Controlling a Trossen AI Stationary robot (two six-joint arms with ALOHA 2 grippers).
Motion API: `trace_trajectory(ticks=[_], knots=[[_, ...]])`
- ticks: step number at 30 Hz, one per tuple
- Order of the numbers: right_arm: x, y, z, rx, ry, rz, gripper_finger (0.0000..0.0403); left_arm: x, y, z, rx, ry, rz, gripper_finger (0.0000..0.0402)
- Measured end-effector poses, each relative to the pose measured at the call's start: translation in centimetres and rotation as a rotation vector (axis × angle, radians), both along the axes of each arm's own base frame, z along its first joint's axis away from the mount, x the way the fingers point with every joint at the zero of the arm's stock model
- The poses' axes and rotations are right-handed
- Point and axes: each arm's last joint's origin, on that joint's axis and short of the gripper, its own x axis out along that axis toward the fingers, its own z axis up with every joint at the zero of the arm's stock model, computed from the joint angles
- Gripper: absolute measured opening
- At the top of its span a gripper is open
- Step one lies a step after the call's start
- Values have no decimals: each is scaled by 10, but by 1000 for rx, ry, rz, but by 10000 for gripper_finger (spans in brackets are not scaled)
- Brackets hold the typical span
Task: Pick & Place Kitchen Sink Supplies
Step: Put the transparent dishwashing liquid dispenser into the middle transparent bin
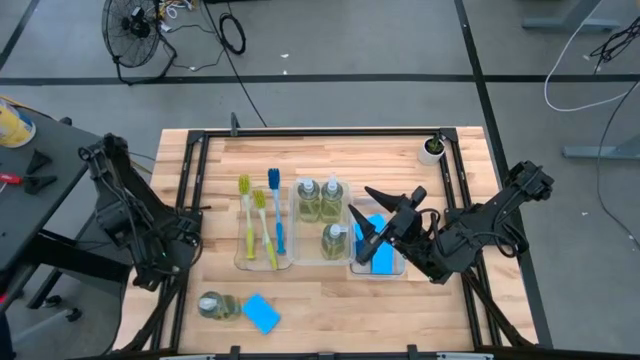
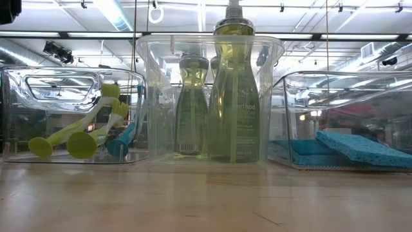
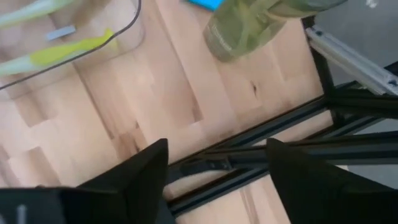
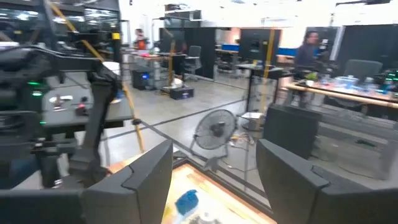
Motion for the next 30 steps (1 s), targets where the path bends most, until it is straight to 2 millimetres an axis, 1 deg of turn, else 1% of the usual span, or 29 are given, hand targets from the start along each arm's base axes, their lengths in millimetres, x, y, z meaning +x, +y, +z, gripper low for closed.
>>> trace_trajectory(ticks=[3, 6, 13, 17, 19, 26, 30], knots=[[1, 2, 0, -6, -2, 72, 231, -1, 1, -4, -25, -28, -14, 290], [3, 3, 0, -6, -7, 140, 231, 0, 0, -8, -50, -76, -65, 295], [3, 3, 0, 38, -43, 140, 231, -1, 1, -9, -157, -182, -131, 295], [2, 3, 0, 33, -39, 134, 231, -8, 10, -4, -195, -217, -149, 295], [2, 3, 0, 33, -38, 134, 231, -11, 15, -1, -196, -264, -146, 295], [2, 2, 0, 43, -45, 93, 231, -19, 35, 10, -210, -466, -51, 295], [2, 2, 0, 43, -45, 89, 231, -23, 42, 15, -253, -514, -30, 295]])
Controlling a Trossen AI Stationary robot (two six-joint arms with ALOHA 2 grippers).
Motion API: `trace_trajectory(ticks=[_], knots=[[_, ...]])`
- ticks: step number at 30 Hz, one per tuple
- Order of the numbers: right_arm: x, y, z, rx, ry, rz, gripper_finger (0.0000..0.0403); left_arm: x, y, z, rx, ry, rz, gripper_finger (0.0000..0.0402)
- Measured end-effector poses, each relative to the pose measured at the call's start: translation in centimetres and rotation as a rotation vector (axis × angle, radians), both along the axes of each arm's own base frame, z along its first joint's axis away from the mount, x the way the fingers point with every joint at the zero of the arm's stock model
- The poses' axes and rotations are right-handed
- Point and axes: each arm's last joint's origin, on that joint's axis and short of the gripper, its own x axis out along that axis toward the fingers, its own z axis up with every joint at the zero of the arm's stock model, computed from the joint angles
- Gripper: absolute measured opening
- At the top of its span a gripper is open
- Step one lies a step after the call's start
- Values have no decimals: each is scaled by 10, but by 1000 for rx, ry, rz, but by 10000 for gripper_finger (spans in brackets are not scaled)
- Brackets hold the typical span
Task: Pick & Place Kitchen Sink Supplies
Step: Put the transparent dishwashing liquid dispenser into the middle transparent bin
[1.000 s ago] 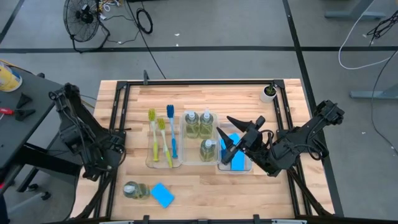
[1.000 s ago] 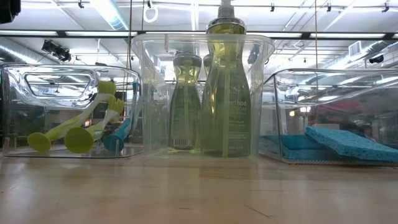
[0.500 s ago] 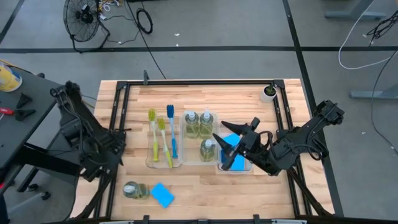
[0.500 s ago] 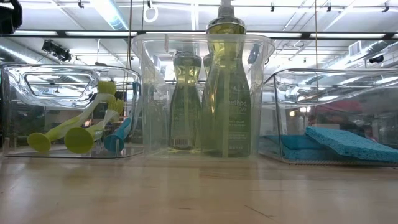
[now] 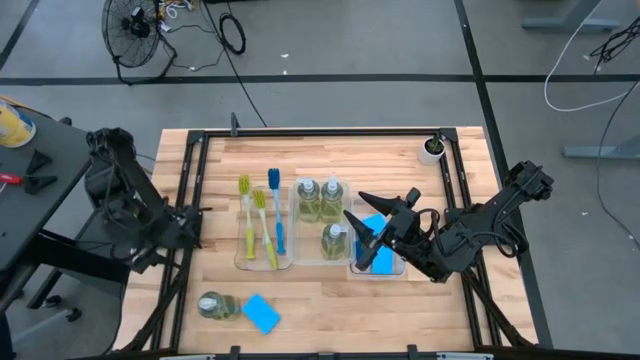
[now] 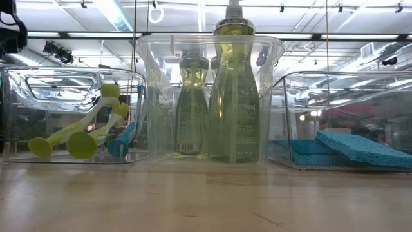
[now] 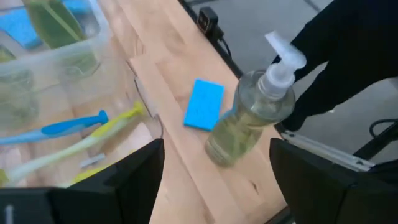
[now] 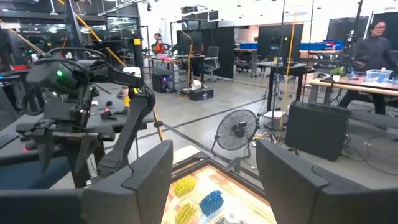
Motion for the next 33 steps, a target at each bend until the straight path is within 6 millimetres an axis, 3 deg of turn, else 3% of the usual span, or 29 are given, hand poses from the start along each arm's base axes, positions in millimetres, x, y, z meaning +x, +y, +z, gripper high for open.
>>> trace_trajectory(ticks=[10, 17, 23, 33], knots=[[0, 0, 0, -6, 4, 0, 231, 2, -4, 10, -104, -114, -32, 295], [0, 0, 0, -6, 4, -1, 231, 9, -22, -15, -186, -99, -130, 295], [0, 0, 0, -6, 4, -1, 231, 14, -32, -19, -271, -136, -144, 295], [0, 0, 0, -7, 5, -1, 231, 15, -42, -51, -209, -129, -141, 295]])
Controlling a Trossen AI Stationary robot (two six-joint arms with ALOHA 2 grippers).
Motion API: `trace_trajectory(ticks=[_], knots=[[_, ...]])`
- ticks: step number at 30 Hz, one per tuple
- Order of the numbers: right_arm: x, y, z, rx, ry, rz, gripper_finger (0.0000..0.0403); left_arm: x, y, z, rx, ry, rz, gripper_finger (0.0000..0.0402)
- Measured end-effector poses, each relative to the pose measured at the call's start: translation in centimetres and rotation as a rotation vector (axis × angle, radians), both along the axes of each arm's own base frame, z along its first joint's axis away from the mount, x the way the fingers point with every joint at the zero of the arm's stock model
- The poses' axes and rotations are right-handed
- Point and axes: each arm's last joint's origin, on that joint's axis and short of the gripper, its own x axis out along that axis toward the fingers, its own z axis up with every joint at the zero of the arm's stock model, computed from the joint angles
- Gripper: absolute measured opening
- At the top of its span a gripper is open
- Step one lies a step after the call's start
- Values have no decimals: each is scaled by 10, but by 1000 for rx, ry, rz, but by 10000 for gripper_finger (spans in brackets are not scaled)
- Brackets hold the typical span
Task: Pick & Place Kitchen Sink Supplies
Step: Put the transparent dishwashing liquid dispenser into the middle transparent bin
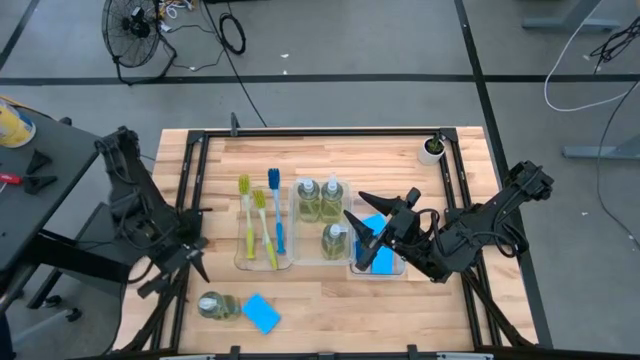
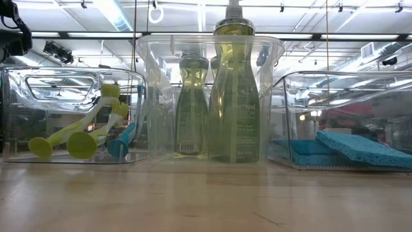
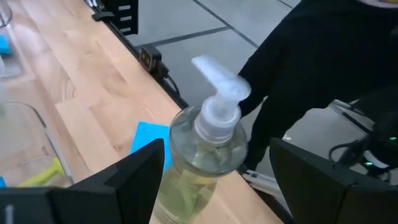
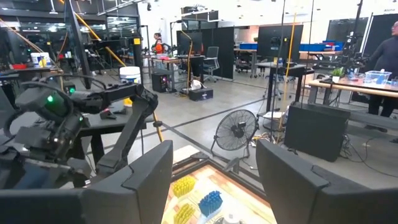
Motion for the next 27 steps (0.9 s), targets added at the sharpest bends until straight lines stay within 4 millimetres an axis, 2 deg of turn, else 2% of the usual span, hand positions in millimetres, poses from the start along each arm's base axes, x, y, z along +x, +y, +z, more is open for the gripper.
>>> trace_trajectory(ticks=[11, 27], knots=[[0, 0, 0, 0, 0, 0, 231, 3, -11, -10, -50, -105, 33, 295], [0, 0, 0, -5, 4, -1, 231, 15, -35, -20, -20, -105, 65, 295]])
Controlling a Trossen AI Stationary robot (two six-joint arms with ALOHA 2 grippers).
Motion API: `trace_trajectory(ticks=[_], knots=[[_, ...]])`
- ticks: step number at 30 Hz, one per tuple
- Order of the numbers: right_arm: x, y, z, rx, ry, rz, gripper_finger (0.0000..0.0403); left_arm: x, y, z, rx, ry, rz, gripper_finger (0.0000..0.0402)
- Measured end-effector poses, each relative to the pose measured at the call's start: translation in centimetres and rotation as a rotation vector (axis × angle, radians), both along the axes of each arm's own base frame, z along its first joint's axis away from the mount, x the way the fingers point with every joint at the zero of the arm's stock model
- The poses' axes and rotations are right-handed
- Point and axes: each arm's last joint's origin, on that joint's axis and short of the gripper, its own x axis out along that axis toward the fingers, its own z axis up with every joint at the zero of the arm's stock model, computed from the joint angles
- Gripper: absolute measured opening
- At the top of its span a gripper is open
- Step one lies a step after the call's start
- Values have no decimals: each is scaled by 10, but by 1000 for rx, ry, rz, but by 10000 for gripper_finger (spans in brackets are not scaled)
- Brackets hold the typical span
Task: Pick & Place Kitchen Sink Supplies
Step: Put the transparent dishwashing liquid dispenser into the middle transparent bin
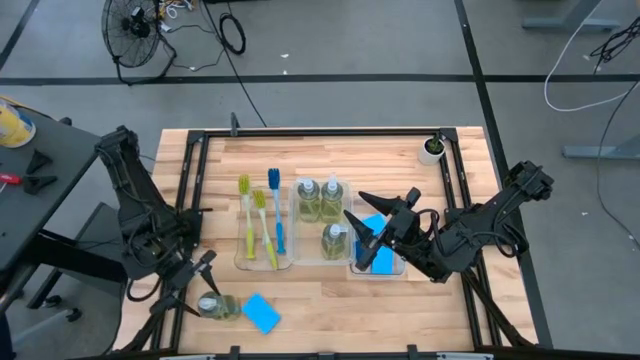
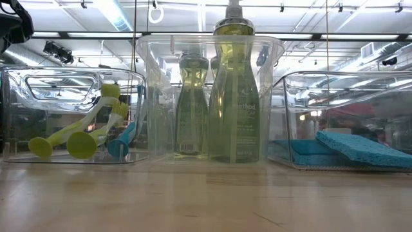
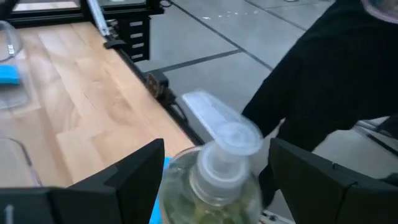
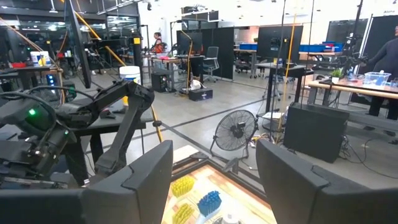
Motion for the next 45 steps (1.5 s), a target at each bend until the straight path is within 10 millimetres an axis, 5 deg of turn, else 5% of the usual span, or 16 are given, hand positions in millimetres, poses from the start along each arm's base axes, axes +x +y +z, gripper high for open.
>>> trace_trajectory(ticks=[14, 27, 39, 45], knots=[[0, 0, 0, -1, 1, 1, 231, 6, -10, -8, 32, 16, 36, 285], [0, 0, 0, -1, 1, 4, 231, 7, -10, -7, 18, 15, 65, 119], [0, 0, 0, -1, 1, 5, 231, 7, -10, -3, -11, 38, 86, 119], [0, 0, 0, -1, 1, 5, 231, 7, -11, 16, -61, 18, 83, 119]])
